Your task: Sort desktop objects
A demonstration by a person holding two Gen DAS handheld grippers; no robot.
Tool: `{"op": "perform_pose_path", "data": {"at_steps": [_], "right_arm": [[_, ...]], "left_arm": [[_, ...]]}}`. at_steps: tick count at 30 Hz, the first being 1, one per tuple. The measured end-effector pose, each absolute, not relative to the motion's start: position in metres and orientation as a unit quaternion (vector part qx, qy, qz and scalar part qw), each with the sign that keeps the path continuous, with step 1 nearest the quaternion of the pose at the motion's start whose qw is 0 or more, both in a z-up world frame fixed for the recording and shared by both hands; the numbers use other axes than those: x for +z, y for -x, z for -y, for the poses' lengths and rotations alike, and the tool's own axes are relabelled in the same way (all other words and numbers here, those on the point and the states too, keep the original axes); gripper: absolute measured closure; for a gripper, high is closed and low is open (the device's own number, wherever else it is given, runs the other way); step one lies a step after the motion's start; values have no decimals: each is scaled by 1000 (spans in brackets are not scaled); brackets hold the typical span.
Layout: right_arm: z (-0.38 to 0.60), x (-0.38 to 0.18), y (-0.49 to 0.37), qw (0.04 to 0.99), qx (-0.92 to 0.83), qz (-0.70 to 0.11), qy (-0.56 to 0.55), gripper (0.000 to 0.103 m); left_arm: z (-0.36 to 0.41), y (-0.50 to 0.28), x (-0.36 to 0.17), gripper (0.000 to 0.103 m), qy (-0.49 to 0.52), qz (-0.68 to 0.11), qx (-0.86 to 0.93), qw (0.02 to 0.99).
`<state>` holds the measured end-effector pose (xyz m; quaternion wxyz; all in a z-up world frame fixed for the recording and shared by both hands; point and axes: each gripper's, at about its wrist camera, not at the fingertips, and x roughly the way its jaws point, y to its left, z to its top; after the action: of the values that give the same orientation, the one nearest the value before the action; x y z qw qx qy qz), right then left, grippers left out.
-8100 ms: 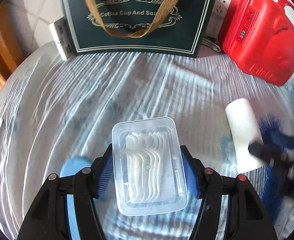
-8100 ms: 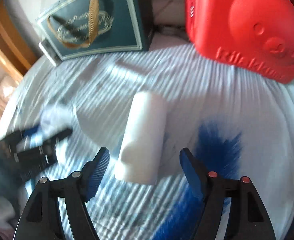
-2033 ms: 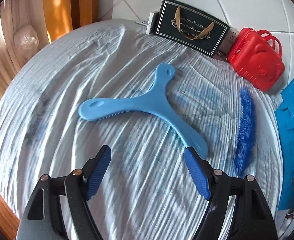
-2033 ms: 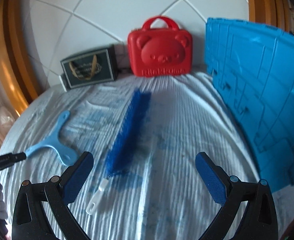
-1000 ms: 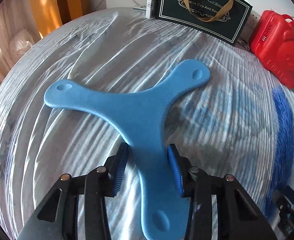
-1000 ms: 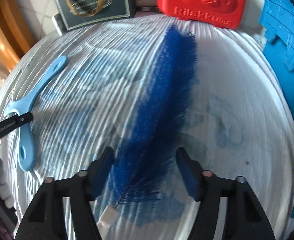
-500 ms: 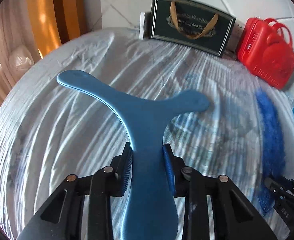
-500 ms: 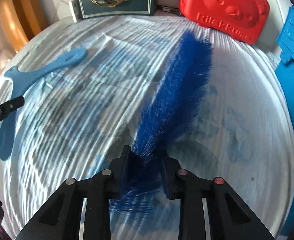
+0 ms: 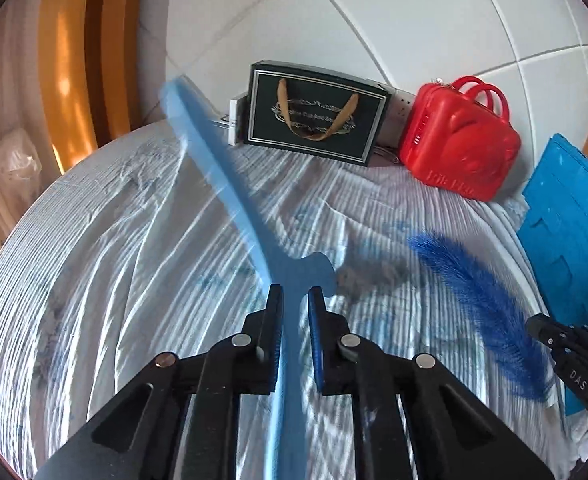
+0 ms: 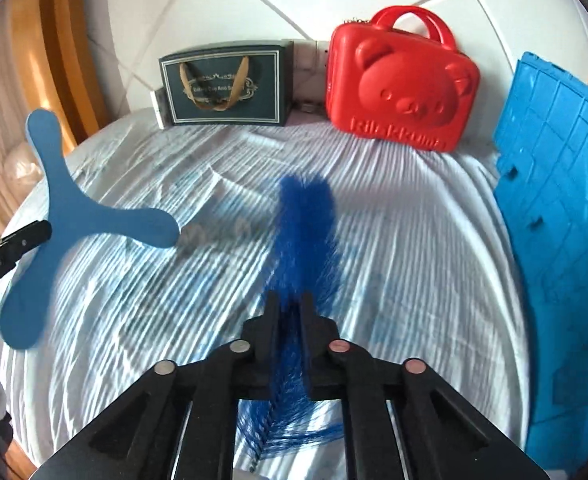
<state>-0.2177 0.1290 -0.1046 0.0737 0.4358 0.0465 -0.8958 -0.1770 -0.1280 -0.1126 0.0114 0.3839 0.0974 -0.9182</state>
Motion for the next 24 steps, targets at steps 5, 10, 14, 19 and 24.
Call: {"op": "perform_pose_path", "data": {"at_steps": [5,10,14,19,24], "right_arm": [[-141,-133,207,66,-877,-26,-475,96],[-152,-157,198,59,-861,-6,-506,92],[-156,-173,195,55,-850,3,-524,66],[-153,-192,200,63,-839,10,-541,62],[-137,-201,208,71,-836,6,-544,34]], "left_arm": [[120,170,-127,91,-409,-90,-908,9],[130,174,-160,83,-461,-71,-883,49],[147,171,-183,7,-477,-84,-871,81],[152,177,-210,6,-496,-70,-858,113],[159,185,-240,6,-507,-81,-849,124]]}}
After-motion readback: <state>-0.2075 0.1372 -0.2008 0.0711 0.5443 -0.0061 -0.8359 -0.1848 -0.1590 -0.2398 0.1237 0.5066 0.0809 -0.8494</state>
